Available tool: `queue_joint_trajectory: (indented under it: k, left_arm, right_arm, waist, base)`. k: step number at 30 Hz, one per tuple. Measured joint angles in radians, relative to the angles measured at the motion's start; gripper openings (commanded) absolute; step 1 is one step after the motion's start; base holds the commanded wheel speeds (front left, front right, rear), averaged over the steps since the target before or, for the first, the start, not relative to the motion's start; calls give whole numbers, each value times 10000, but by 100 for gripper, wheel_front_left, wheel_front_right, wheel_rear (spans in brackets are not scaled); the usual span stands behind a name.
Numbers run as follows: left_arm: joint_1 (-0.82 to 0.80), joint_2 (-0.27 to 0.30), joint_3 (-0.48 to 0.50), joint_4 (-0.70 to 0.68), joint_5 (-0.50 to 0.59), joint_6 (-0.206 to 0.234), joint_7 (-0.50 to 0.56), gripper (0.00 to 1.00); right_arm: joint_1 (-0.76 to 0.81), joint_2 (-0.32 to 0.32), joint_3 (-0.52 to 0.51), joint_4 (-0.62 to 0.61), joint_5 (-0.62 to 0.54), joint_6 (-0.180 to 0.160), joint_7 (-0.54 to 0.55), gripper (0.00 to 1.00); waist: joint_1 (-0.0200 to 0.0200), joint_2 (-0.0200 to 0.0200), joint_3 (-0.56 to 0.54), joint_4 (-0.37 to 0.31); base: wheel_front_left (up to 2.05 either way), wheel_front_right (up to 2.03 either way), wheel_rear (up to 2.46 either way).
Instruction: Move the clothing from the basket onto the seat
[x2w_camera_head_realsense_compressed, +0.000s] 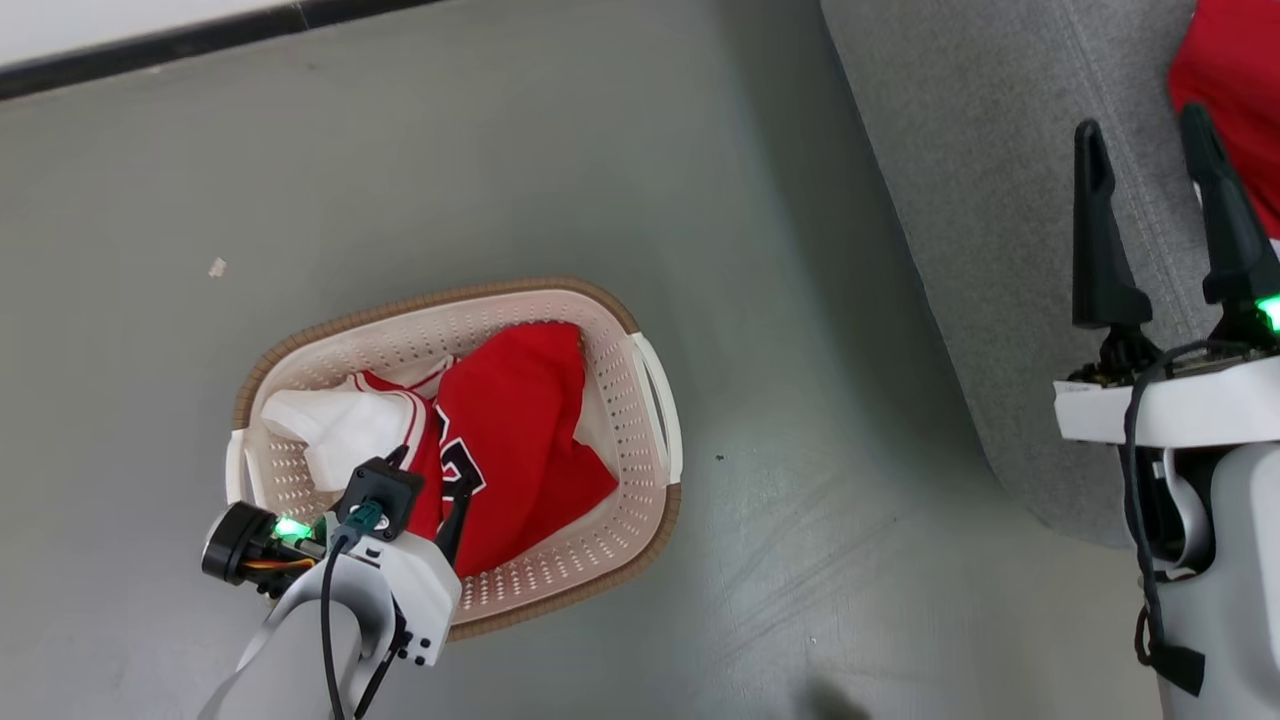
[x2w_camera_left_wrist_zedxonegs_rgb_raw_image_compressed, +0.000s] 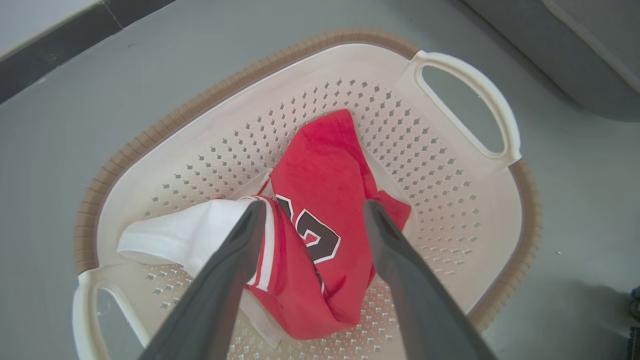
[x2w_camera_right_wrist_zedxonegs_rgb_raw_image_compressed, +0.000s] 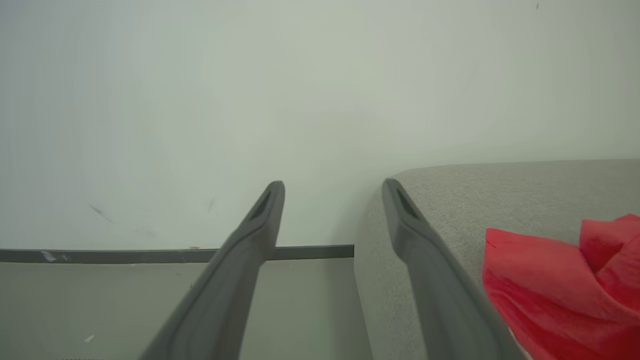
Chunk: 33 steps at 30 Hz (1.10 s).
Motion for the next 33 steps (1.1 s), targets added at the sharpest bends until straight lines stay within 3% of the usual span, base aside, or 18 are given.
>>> queue_joint_trajectory:
  k: [33]
  left_arm:
    - [-1780,263,-79,1981,362,-161,-40,100]
  right_arm:
    - [-3077,-17,372,1243,284,0,-13,100]
  waist:
    - [0,0,2269,-644]
  base:
    - [0,0,0]
